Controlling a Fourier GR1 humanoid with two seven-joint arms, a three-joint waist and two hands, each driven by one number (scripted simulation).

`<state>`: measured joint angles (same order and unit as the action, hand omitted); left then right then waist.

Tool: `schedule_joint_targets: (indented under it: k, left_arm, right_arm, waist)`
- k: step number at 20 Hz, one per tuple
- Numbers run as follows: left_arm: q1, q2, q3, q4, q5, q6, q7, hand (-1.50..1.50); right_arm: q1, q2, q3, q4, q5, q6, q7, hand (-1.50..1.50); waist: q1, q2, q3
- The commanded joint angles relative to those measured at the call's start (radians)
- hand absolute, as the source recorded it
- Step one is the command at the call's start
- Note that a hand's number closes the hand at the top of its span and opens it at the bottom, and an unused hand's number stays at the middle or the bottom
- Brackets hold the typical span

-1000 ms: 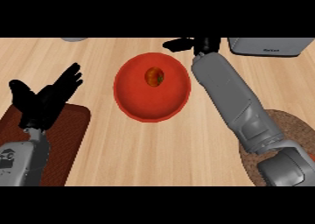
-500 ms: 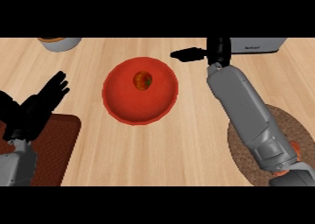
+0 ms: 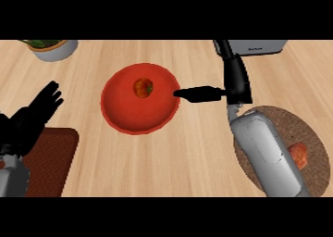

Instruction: Pick the tomato from the placemat and place it in the bowl

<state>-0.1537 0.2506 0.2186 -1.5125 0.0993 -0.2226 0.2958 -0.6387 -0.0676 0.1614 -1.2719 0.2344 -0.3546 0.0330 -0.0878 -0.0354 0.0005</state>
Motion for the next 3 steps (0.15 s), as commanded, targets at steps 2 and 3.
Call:
schedule_joint_targets:
  k: [2,3]
  left_arm:
    - [0.025,-0.003,-0.003,-0.015,-0.011,0.0,-0.024,0.0]
    - [0.016,0.012,0.005,-0.027,0.005,-0.006,0.018,0.0]
  right_arm:
    - [0.312,-0.008,0.107,-0.343,-0.04,0.061,-0.013,1.5]
    - [0.359,-0.035,0.142,-0.416,-0.015,0.072,0.018,1.5]
  waist:
    - [-0.008,0.004,0.0]
    - [-0.002,0.003,0.0]
